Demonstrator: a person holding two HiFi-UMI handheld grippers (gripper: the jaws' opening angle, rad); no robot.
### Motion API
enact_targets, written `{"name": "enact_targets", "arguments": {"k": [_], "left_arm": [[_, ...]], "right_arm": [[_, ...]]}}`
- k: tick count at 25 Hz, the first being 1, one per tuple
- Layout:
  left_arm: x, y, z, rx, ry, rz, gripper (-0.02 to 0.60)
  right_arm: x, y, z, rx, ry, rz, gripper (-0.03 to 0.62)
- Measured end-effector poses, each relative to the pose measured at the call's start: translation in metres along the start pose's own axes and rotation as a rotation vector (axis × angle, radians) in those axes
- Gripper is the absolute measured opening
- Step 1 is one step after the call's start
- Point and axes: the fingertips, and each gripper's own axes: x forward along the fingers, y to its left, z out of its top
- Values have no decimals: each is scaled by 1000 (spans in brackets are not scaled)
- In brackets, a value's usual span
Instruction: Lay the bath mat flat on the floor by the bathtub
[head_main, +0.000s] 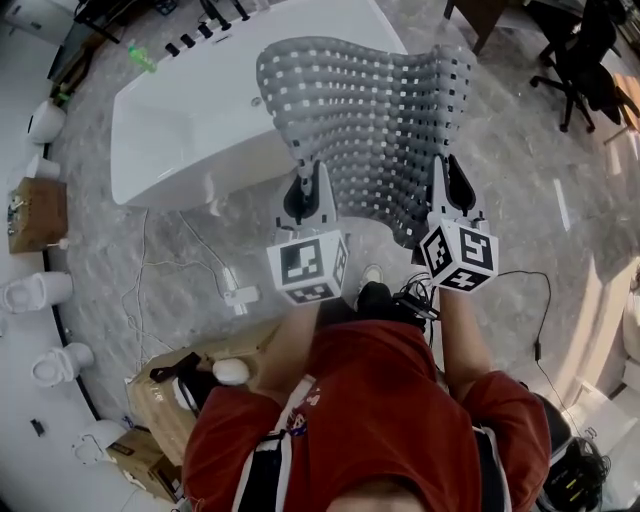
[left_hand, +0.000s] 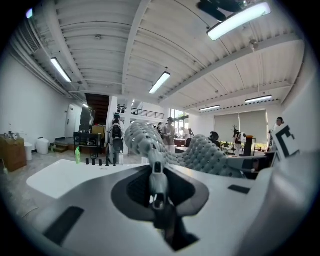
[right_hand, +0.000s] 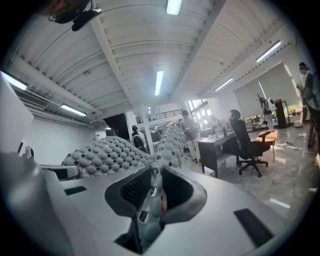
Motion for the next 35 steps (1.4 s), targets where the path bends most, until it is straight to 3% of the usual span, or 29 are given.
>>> {"name": "enact_targets", "arguments": {"k": [18,24,30,35], "left_arm": [[64,9,-98,-44,187,-17,57],[87,27,-152,-55,280,-21,57],[111,41,-211,-70,366,-19,57],[124,60,-272,-83,434,-7,57]], "right_arm": [[61,-32,-95,-28,199,-36,78],[87,-36,-150,-27,301,-47,78],[115,-39,-209,-99,392,-9,78],[134,-43,-268,-82,453,-20,78]]}}
